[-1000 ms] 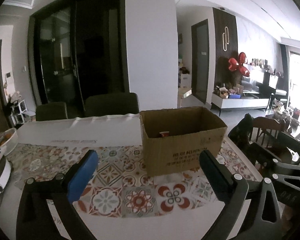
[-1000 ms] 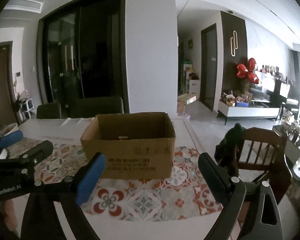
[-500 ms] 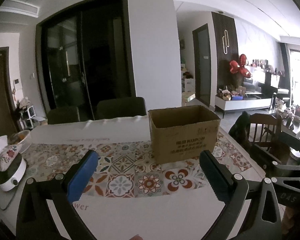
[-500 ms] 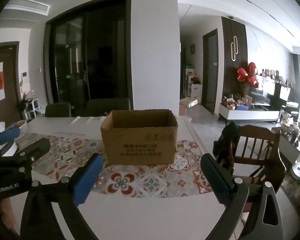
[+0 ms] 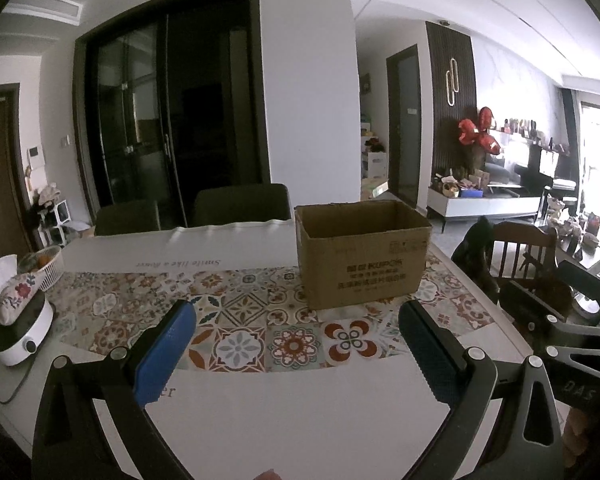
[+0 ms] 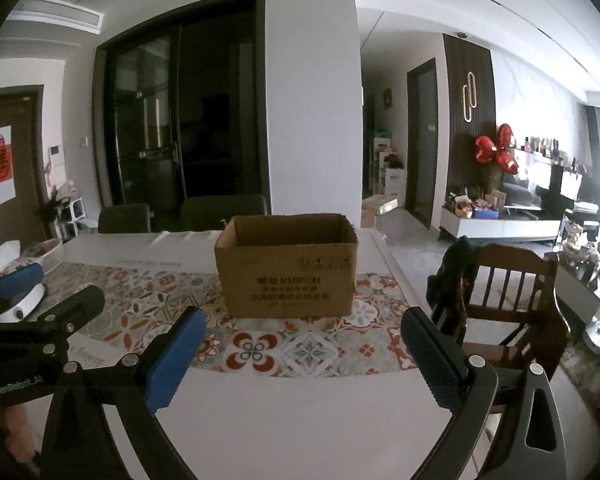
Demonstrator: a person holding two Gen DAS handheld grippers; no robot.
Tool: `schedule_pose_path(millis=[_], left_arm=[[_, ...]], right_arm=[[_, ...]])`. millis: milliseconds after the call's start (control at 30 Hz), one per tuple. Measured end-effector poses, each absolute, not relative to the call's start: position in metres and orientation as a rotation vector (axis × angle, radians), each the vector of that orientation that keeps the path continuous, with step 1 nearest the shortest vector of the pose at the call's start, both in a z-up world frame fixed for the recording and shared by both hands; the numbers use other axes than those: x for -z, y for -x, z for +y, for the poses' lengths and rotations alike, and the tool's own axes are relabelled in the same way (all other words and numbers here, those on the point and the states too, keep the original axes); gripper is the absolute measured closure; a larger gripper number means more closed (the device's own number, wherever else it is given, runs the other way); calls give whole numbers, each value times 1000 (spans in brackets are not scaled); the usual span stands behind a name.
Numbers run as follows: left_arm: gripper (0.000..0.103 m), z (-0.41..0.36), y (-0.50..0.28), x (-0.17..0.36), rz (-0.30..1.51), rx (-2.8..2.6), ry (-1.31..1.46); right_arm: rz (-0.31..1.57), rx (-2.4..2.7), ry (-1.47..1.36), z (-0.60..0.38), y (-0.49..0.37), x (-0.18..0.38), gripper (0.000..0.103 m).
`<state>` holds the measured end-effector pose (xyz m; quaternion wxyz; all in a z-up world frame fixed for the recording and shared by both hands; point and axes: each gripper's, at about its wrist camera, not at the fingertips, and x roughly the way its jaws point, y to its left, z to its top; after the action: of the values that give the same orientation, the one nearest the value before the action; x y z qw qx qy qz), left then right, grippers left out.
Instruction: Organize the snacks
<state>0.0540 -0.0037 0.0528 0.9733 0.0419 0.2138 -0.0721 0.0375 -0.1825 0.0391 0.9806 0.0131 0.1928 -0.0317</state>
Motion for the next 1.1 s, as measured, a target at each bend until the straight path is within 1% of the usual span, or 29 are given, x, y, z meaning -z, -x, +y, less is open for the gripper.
schedule_pose_path(millis=[1100], left_arm=[[0, -3, -42, -64, 384, 131, -105]], right_arm=[[384, 59, -35, -182, -32, -41, 4]])
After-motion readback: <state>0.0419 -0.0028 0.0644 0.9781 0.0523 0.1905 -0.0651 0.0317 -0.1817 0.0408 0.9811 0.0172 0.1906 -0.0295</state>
